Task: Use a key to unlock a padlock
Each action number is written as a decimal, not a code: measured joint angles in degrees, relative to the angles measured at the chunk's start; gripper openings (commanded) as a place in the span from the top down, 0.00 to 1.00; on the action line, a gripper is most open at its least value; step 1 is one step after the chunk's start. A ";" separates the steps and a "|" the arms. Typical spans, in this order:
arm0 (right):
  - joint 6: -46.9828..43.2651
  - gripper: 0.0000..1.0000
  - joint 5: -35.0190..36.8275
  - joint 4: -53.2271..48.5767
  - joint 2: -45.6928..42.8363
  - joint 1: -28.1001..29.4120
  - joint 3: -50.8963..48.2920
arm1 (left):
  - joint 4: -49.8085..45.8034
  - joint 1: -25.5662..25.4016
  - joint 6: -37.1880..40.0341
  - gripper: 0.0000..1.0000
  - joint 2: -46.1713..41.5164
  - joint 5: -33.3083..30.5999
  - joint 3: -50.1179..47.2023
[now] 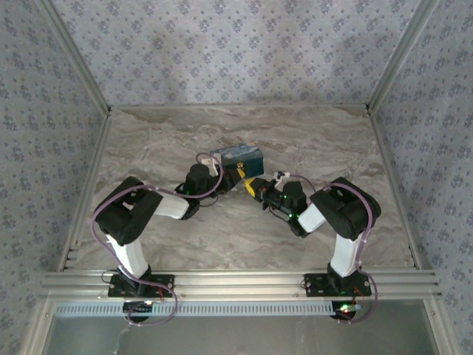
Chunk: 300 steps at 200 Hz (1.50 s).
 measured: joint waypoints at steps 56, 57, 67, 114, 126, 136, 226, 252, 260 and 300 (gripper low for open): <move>0.55 1.00 0.20 -0.02 0.00 0.00 0.57 | 0.63 0.00 -0.37 0.95 0.00 -0.07 -0.09; 0.55 1.00 0.22 -0.02 0.02 0.00 0.57 | 0.63 0.00 -0.37 0.95 0.00 -0.04 -0.09; 0.55 1.00 0.26 -0.02 0.02 0.07 0.57 | 0.66 0.00 -0.37 0.95 0.00 -0.09 -0.09; 0.55 1.00 0.44 0.22 0.85 0.09 1.36 | 0.68 -0.37 -0.81 1.00 0.00 -0.76 -0.09; 0.55 1.00 0.44 0.24 1.44 0.09 1.97 | 0.66 -0.52 -0.83 1.00 0.00 -1.90 -0.09; 0.55 1.00 0.44 0.17 1.84 0.09 2.51 | 0.61 -0.72 -0.83 1.00 0.00 -3.06 -0.09; 0.52 1.00 -0.37 -0.92 2.32 -0.07 3.54 | 2.89 -1.79 -1.86 1.00 0.00 -7.04 -1.88; 0.50 0.99 -1.11 -0.92 2.54 -0.26 3.52 | 2.95 -1.79 -1.81 1.00 0.00 -7.10 -2.08; 0.50 0.95 -1.33 -0.87 2.60 -0.33 3.45 | 2.93 -1.79 -1.81 1.00 0.00 -7.08 -2.12; -0.31 0.75 -2.16 -0.28 2.62 -0.92 1.49 | 2.08 -1.90 -1.29 1.00 0.00 -4.24 -2.60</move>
